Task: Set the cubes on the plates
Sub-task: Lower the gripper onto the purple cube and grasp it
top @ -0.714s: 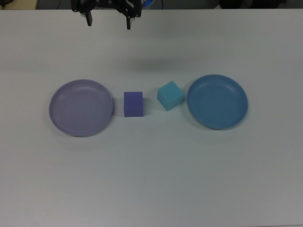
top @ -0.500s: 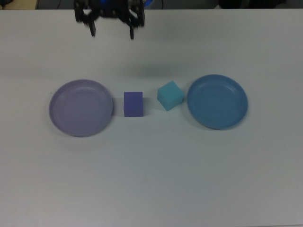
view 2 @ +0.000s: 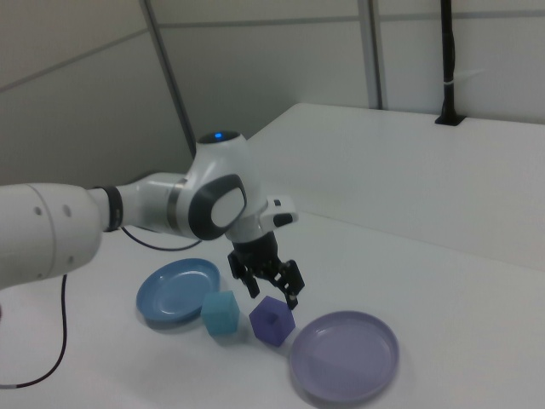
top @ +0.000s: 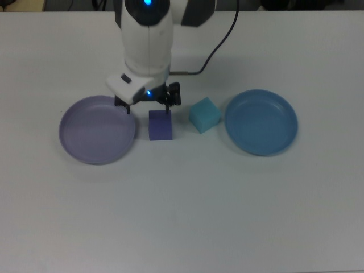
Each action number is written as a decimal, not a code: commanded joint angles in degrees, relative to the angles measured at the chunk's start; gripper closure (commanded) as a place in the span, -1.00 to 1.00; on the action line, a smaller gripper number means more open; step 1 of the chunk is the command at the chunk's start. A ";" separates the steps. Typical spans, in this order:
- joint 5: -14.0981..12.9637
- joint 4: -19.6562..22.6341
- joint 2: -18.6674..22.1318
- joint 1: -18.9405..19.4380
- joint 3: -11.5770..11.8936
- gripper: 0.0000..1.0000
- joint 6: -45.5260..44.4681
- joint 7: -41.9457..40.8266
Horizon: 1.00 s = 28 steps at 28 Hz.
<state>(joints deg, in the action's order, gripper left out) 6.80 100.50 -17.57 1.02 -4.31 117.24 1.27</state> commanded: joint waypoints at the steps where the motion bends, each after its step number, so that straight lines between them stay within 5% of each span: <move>1: 1.63 0.40 -1.85 1.00 0.27 -1.00 2.28 -1.45; 14: 3.30 3.91 -3.26 3.11 0.27 -1.00 5.62 -0.83; 22: 3.48 4.26 -3.26 3.11 0.27 -0.58 5.98 -0.83; 24: 3.48 4.26 -3.26 3.11 0.27 -0.25 5.98 -0.83; 28: 3.48 3.91 -3.08 3.11 0.27 1.00 5.89 -0.92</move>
<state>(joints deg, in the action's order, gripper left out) 9.26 103.16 -21.62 3.87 -4.37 121.36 0.71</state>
